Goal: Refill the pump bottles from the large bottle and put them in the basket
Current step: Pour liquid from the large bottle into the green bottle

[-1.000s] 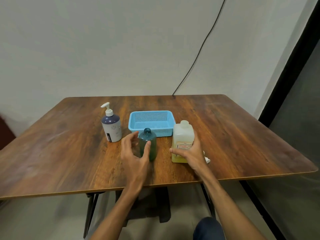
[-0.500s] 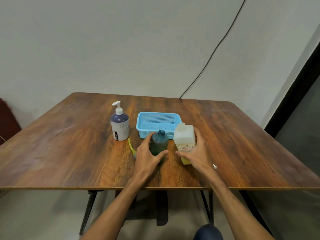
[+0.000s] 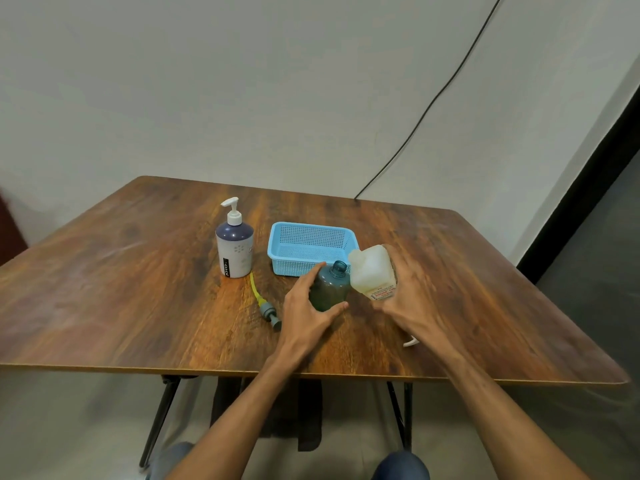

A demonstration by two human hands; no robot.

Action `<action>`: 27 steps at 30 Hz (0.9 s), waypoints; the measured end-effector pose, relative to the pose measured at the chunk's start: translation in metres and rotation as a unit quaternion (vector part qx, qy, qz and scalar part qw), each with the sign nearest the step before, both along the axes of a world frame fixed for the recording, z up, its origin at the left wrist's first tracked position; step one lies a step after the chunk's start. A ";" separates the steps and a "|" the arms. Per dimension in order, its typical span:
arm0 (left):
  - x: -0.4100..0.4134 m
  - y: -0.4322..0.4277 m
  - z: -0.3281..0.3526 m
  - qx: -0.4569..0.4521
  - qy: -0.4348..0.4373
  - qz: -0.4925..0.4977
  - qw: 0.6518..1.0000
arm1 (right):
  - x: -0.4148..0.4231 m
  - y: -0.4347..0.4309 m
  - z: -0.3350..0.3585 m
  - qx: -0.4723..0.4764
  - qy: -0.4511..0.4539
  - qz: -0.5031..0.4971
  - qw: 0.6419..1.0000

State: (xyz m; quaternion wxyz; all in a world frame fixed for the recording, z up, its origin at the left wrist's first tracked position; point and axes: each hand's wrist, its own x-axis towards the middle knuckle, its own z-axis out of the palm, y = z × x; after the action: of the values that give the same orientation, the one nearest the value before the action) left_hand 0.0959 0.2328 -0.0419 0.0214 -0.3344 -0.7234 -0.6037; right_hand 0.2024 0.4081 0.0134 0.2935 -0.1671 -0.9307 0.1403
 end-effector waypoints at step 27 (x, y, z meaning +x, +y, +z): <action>-0.003 -0.005 0.002 -0.011 0.029 -0.002 1.000 | 0.006 -0.009 0.026 0.142 -0.105 -0.068 0.982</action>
State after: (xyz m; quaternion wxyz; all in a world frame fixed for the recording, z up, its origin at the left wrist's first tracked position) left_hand 0.0931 0.2281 -0.0399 0.0377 -0.3534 -0.7286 -0.5855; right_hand 0.2088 0.3986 0.0398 0.2236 -0.2003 -0.9533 -0.0315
